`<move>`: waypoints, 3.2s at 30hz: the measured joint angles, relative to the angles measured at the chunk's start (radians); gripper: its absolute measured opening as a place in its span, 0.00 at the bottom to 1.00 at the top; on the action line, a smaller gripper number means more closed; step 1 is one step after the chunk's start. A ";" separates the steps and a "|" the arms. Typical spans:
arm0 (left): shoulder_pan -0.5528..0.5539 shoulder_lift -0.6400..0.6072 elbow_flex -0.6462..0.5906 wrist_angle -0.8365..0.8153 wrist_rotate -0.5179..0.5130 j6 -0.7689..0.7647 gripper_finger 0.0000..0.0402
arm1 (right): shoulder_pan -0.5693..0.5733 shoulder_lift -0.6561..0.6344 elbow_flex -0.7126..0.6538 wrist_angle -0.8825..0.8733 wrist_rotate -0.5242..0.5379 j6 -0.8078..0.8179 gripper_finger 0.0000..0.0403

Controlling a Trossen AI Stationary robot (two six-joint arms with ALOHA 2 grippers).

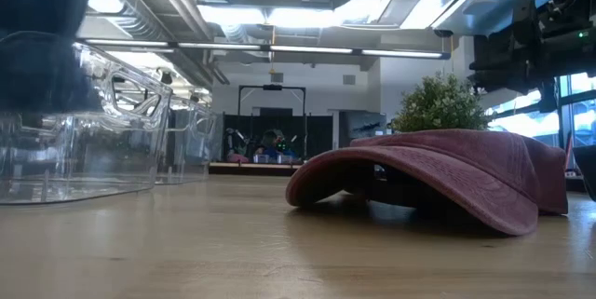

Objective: Pick & Place hat
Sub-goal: Put the top blue cap into the bottom transparent bin, then put the red cap into the top transparent bin

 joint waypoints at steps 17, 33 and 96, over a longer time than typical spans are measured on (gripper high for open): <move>-0.001 -0.002 -0.118 0.078 0.304 -0.051 0.05 | 0.000 0.000 0.000 0.000 0.000 -0.003 0.27; 0.002 -0.003 -0.102 0.019 0.384 -0.306 0.05 | 0.000 0.000 0.000 0.000 0.000 -0.035 0.27; 0.053 -0.214 -0.167 -0.119 -0.067 -0.533 0.49 | 0.000 0.000 0.000 -0.001 0.015 -0.066 0.27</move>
